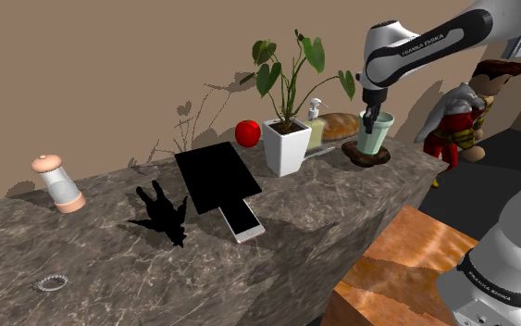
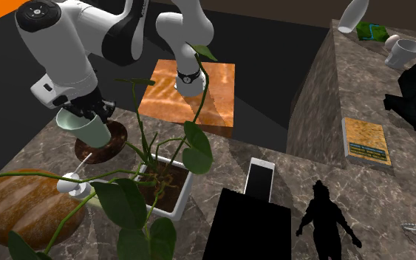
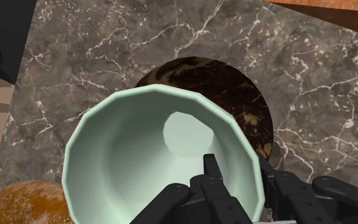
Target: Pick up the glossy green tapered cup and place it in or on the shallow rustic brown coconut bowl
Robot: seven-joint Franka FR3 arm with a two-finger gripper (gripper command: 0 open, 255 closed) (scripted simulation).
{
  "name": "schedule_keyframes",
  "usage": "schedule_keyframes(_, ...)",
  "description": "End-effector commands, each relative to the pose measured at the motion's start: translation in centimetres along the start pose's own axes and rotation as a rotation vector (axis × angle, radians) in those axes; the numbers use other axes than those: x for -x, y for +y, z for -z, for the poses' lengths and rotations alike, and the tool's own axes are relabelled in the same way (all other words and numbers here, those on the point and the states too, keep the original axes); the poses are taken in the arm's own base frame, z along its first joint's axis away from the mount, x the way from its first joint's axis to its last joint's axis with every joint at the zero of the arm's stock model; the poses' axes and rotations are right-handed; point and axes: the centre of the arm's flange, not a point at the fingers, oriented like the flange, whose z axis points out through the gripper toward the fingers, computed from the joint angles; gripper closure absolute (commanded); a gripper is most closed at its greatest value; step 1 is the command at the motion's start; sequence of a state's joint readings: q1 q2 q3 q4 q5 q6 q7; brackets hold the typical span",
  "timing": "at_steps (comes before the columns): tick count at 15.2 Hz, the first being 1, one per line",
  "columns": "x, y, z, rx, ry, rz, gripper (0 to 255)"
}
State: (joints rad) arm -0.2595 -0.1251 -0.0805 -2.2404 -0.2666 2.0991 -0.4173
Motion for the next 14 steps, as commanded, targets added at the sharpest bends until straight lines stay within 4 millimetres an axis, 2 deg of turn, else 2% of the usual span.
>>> schedule_keyframes(1,0.0,0.0,-0.1,0.001,0.001,0.000,255)
schedule_keyframes(6,0.0,0.0,-0.1,0.001,0.001,0.000,255)
schedule_keyframes(7,0.0,0.0,-0.1,0.001,0.001,0.000,0)
schedule_keyframes(12,0.0,0.0,-0.1,0.001,0.001,0.000,0)
schedule_keyframes(14,0.0,0.0,2.5,0.001,0.001,0.000,0)
